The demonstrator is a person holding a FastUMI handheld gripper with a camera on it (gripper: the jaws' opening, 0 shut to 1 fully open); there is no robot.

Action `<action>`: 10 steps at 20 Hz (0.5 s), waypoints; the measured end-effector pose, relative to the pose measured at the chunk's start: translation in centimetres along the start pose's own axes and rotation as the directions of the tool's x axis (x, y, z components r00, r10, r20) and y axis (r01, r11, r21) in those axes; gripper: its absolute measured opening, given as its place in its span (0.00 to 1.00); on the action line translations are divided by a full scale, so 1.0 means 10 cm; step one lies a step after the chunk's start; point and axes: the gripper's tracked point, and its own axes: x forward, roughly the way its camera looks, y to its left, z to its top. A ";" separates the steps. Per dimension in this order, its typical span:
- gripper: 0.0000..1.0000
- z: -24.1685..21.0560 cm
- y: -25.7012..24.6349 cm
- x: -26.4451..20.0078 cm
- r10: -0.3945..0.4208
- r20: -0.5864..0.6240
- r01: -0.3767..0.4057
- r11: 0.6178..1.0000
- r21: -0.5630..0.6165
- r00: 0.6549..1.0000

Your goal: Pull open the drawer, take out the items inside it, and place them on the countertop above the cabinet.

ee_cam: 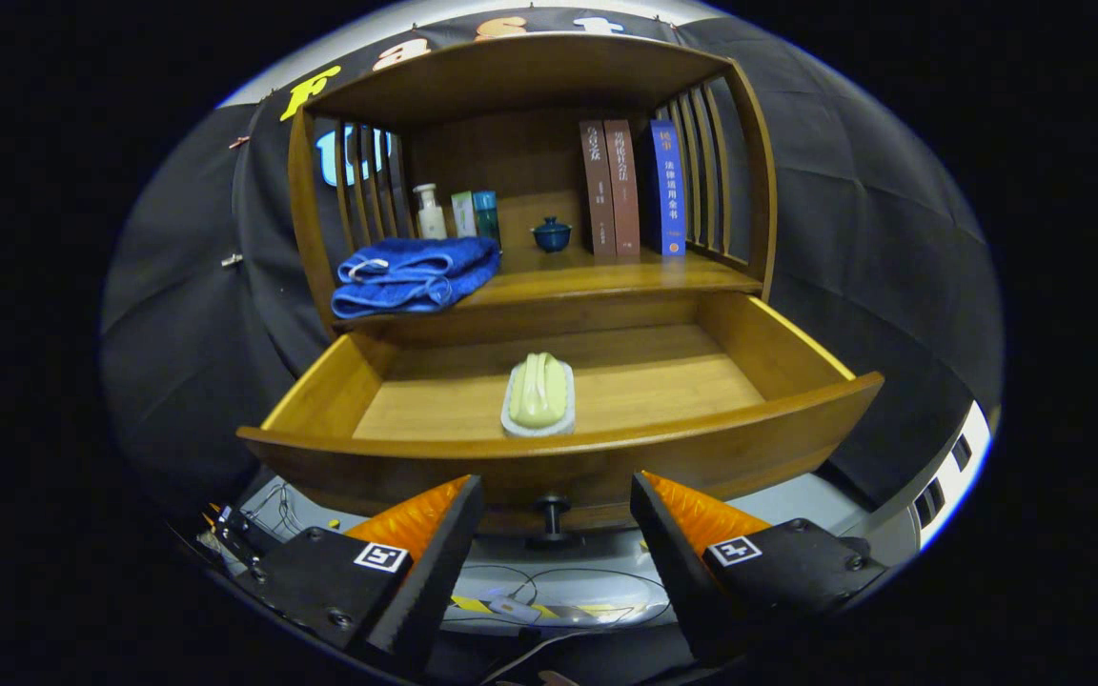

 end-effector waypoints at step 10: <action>0.99 1.11 0.26 0.74 0.056 -0.007 -0.055 0.998 0.030 0.998</action>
